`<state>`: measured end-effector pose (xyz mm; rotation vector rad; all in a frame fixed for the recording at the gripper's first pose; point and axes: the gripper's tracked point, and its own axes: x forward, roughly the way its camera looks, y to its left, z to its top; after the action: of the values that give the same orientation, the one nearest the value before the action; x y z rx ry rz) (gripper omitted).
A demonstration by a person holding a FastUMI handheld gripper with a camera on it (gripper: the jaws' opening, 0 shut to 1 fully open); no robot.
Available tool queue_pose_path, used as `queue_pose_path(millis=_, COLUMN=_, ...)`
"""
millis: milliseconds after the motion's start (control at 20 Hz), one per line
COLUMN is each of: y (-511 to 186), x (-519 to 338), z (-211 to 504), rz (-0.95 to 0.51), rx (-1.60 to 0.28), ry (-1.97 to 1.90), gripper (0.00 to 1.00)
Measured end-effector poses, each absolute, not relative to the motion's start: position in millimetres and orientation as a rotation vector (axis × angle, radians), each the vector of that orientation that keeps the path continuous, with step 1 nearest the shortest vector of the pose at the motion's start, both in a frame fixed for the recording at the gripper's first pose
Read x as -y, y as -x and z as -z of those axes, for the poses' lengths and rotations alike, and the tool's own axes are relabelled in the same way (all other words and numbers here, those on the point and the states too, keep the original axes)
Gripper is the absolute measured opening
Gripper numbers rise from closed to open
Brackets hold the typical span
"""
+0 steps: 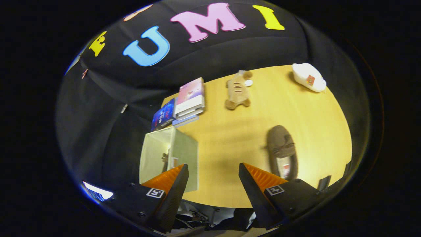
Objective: Open the storage box then place both shoes into the box .Put the left shoe in first, then the right shoe, with the right side of both shoes facing outward in a uniform manner.
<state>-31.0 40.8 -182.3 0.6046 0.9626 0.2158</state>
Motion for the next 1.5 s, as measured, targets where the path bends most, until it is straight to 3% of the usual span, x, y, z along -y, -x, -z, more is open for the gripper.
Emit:
queue_pose_path(millis=400, y=54, x=80, z=302, rz=-0.096, rx=-1.128, ry=-0.515, gripper=0.95)
queue_pose_path(millis=750, y=47, x=70, z=378, rz=-0.154, rx=-1.242, ry=-0.455, gripper=0.88)
queue_pose_path(millis=850, y=42, x=63, z=394, rz=-0.170, rx=-1.264, ry=-0.414, gripper=0.78)
queue_pose_path(millis=950, y=38, x=56, z=404, rz=-0.184, rx=-1.283, ry=-0.395, gripper=0.77)
queue_pose_path(millis=1050, y=34, x=60, z=417, rz=-0.147, rx=-1.299, ry=-0.355, gripper=0.62)
queue_pose_path(millis=1200, y=35, x=70, z=425, rz=-0.096, rx=-1.326, ry=-0.357, gripper=0.08)
queue_pose_path(millis=1500, y=39, x=65, z=394, rz=-0.071, rx=-1.285, ry=-0.446, gripper=0.05)
